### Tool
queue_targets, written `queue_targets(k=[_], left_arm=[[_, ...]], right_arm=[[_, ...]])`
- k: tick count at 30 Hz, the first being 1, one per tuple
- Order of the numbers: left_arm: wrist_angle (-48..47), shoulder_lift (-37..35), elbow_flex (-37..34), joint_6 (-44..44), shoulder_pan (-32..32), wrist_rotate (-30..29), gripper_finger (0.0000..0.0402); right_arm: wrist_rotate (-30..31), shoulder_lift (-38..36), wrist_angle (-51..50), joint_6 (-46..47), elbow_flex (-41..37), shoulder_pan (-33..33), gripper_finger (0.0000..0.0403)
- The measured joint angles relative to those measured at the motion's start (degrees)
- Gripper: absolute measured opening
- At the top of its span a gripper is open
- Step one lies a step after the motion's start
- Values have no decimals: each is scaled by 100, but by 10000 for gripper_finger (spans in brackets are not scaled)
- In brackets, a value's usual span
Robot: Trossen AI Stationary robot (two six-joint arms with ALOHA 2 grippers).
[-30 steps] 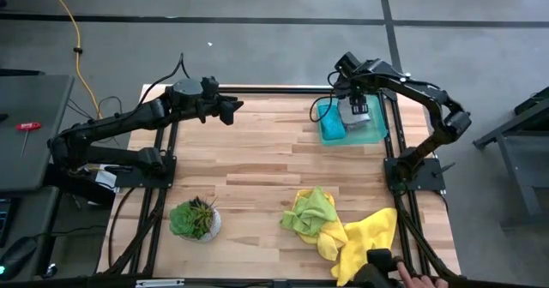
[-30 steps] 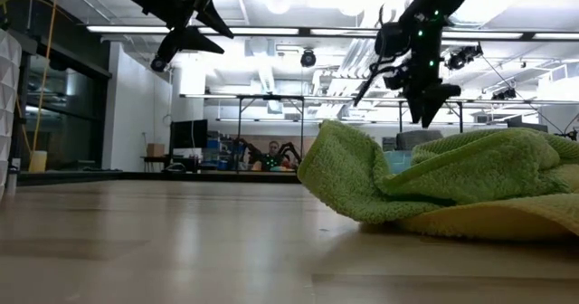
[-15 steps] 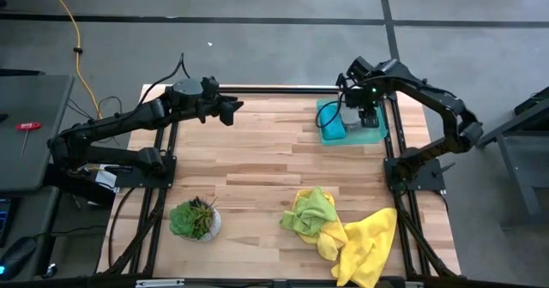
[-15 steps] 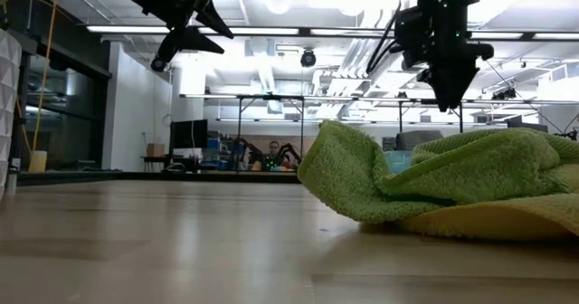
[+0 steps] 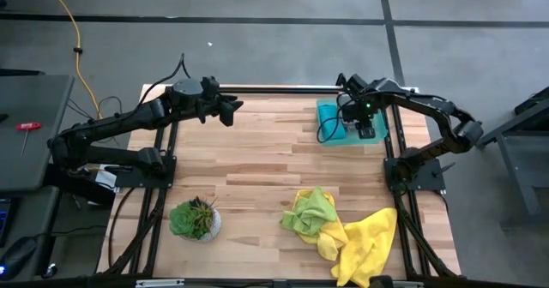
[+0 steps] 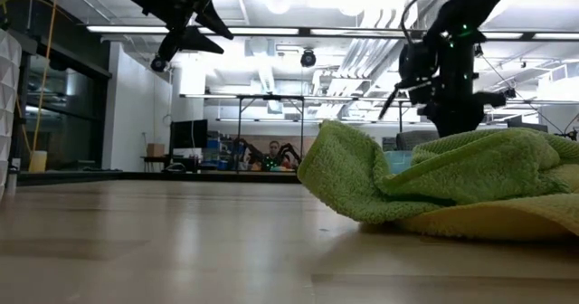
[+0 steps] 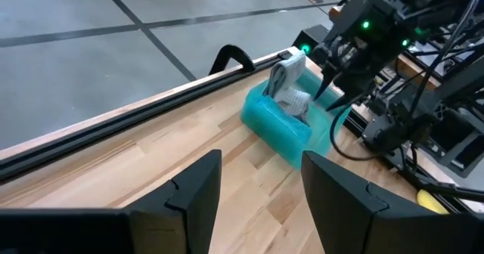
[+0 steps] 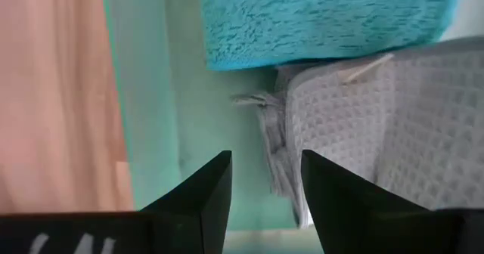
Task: Fold microfiber towels
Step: Put the gray towel into the green bin
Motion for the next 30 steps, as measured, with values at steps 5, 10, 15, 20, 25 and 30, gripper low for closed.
queue_targets(k=[5, 10, 15, 20, 25, 30], left_arm=[[0, 0, 0, -2, 0, -3, 175], [0, 0, 0, -2, 0, -13, 175], [0, 0, 0, -2, 0, -12, 175], [0, 0, 0, -2, 0, -12, 175], [0, 0, 0, -2, 0, -12, 175], [0, 0, 0, -6, 0, -12, 175]], right_arm=[[346, 0, 536, -320, -424, 0, 150], [381, 0, 883, -371, -645, 2, 150], [382, 0, 1254, -441, -779, 2, 160], [467, 0, 1552, -518, -980, 4, 199], [559, 0, 1513, -654, -1101, 39, 228], [566, 0, 1673, -607, -1102, 39, 232]])
